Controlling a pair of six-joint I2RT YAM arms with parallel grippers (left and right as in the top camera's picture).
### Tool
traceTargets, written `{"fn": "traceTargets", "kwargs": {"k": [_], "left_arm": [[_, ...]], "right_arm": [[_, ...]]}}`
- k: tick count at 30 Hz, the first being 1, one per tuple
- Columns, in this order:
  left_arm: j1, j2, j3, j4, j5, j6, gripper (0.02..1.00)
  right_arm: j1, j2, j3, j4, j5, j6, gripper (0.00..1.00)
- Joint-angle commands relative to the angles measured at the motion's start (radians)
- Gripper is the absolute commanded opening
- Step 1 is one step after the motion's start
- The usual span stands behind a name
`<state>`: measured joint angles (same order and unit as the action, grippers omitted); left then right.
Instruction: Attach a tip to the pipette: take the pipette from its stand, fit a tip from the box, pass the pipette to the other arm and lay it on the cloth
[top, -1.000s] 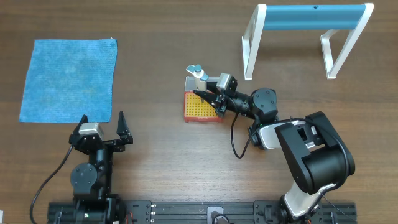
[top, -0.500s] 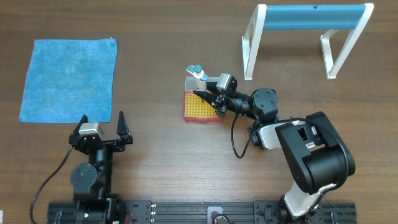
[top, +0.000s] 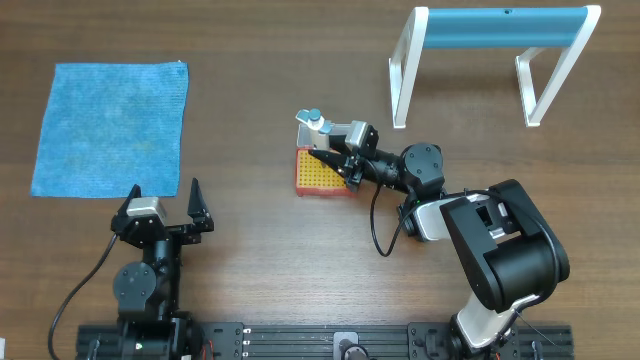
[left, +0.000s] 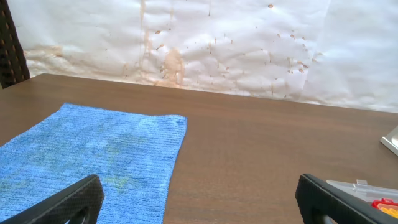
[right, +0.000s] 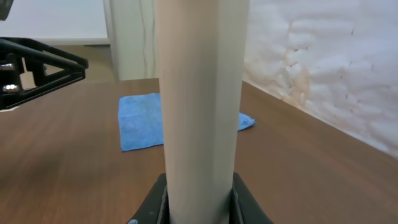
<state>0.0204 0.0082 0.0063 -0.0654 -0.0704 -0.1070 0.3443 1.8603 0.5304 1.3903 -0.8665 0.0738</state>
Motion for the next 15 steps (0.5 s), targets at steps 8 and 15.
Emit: {"fn": "traceTargets", "kwargs": {"k": [8,15], "left_arm": [[-0.003,-0.005,-0.001,-0.006,-0.005,-0.009,0.998],[-0.003,-0.005,-0.001,-0.006,-0.005,-0.009,0.998]], "right_arm": [[0.005,0.01,-0.008,-0.042,-0.016,-0.011,0.077],[0.002,0.01,-0.016,-0.075,-0.013,-0.046,0.082]]}}
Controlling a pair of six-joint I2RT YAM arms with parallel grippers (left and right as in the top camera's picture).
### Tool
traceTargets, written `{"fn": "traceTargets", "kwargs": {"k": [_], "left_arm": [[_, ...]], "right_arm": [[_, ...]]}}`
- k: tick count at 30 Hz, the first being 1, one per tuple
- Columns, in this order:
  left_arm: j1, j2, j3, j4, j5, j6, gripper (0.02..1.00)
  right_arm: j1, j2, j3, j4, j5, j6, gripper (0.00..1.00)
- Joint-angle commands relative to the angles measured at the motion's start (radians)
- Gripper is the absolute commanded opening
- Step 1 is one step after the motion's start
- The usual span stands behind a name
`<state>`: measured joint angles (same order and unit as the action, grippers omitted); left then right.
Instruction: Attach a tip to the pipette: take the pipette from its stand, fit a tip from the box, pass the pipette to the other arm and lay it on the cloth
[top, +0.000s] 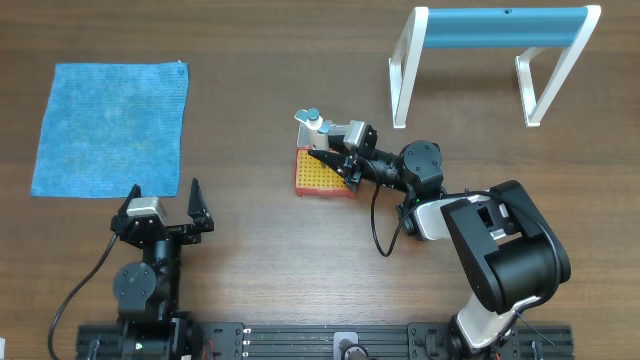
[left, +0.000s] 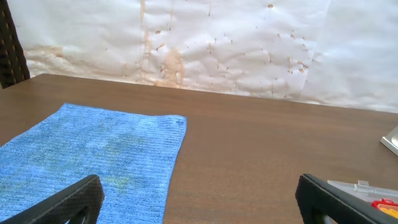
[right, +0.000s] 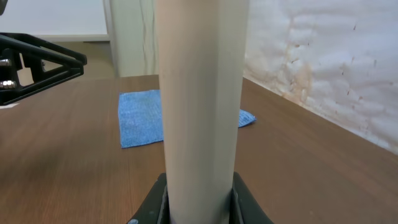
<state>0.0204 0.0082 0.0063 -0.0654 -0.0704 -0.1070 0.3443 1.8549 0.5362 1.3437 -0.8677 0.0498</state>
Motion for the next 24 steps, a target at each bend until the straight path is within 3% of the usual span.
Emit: {"fn": "traceTargets", "kwargs": {"k": [1,8,24], "left_arm": [[-0.003,-0.005,-0.001,-0.006,-0.005,-0.009,0.998],[-0.003,-0.005,-0.001,-0.006,-0.005,-0.009,0.998],[-0.003,-0.005,-0.001,-0.006,-0.005,-0.009,0.998]], "right_arm": [[0.002,0.016,-0.023,-0.028,-0.011,-0.022,0.082],[0.002,0.007,-0.023,0.054,-0.016,0.032,0.082],[-0.003,-0.114,0.011,0.001,-0.017,0.1,0.08]]}}
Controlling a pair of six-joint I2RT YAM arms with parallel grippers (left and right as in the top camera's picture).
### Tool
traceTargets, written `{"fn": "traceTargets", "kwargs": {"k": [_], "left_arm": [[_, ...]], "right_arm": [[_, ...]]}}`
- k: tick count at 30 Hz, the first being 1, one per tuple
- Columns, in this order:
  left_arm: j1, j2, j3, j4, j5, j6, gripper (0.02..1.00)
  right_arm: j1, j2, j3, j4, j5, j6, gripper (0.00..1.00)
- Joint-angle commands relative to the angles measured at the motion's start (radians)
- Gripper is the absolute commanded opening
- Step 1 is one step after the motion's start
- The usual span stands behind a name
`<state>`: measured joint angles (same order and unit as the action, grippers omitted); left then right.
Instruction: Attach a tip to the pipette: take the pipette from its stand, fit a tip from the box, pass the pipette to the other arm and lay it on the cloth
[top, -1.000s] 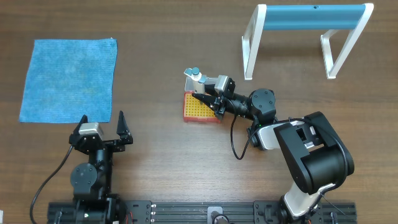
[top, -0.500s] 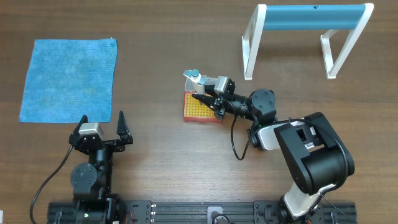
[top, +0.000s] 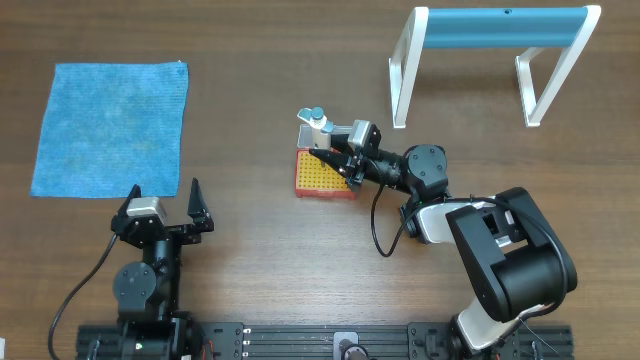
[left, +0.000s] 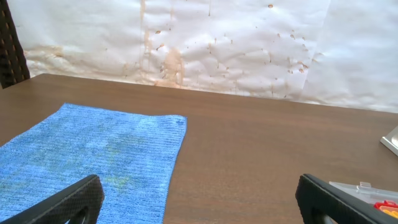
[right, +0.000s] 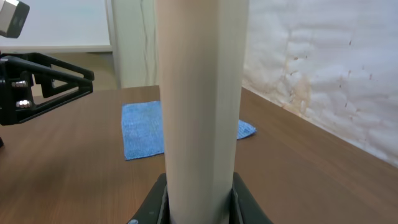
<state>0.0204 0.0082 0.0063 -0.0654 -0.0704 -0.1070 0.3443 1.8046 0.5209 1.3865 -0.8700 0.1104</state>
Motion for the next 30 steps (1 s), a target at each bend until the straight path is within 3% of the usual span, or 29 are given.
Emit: {"fn": "traceTargets", "kwargs": {"k": [1,3,12,17,21,28,30], "left_arm": [[-0.003,-0.005,-0.001,-0.006,-0.005,-0.009,0.998],[-0.003,-0.005,-0.001,-0.006,-0.005,-0.009,0.998],[-0.003,-0.005,-0.001,-0.006,-0.005,-0.009,0.996],[-0.003,-0.005,-0.001,-0.006,-0.005,-0.009,0.998],[-0.003,-0.005,-0.001,-0.006,-0.005,-0.009,0.998],[-0.003,-0.005,-0.001,-0.006,-0.005,-0.009,0.998],[-0.003,-0.005,-0.001,0.034,0.009,-0.022,0.998]], "right_arm": [[-0.003,-0.077,0.035,-0.079,-0.014,0.038,0.08],[-0.003,-0.121,0.061,-0.18,-0.018,0.026,0.08],[-0.003,-0.279,0.144,-0.307,-0.018,0.015,0.08],[-0.003,-0.412,0.296,-0.627,-0.04,-0.076,0.08],[0.005,-0.43,0.296,-0.63,-0.071,-0.074,0.08],[0.114,-0.421,0.296,-0.596,-0.094,-0.055,0.08],[0.121,-0.42,0.296,-0.597,-0.161,-0.051,0.08]]}}
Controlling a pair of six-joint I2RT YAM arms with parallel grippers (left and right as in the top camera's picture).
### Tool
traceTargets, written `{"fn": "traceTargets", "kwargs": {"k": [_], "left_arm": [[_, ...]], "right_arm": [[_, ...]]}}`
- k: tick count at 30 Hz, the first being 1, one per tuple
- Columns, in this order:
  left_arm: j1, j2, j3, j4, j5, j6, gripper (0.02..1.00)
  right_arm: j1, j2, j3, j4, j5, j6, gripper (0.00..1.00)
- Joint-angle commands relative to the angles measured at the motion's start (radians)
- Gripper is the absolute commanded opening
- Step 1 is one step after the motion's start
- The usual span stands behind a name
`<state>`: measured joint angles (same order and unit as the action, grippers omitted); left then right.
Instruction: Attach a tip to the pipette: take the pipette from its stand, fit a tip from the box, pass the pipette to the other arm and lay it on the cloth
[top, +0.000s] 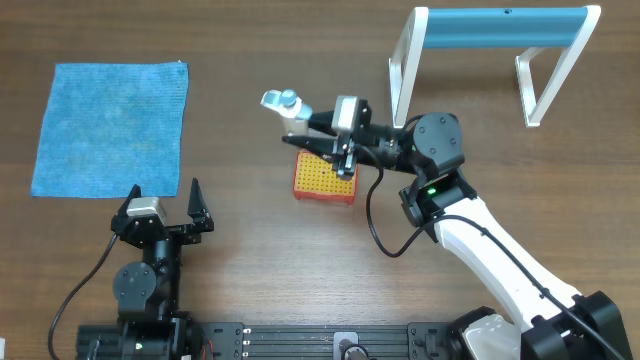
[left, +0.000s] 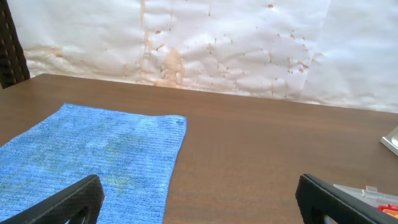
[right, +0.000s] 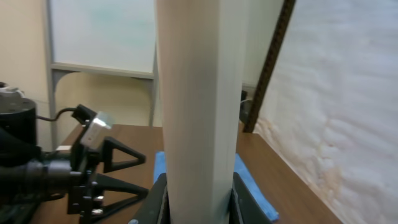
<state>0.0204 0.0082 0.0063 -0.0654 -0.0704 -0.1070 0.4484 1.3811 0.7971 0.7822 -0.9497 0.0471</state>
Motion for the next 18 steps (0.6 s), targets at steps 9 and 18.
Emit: {"fn": "traceTargets", "kwargs": {"k": [9,18], "left_arm": [[-0.003,-0.005,-0.001,0.418,0.657,-0.357,0.998],[-0.003,-0.005,-0.001,0.9,0.984,-0.6,0.996]], "right_arm": [[-0.055,0.003,0.019,-0.099,-0.299,0.038,0.08],[-0.045,0.005,0.019,-0.143,-0.486,0.037,0.08]]}}
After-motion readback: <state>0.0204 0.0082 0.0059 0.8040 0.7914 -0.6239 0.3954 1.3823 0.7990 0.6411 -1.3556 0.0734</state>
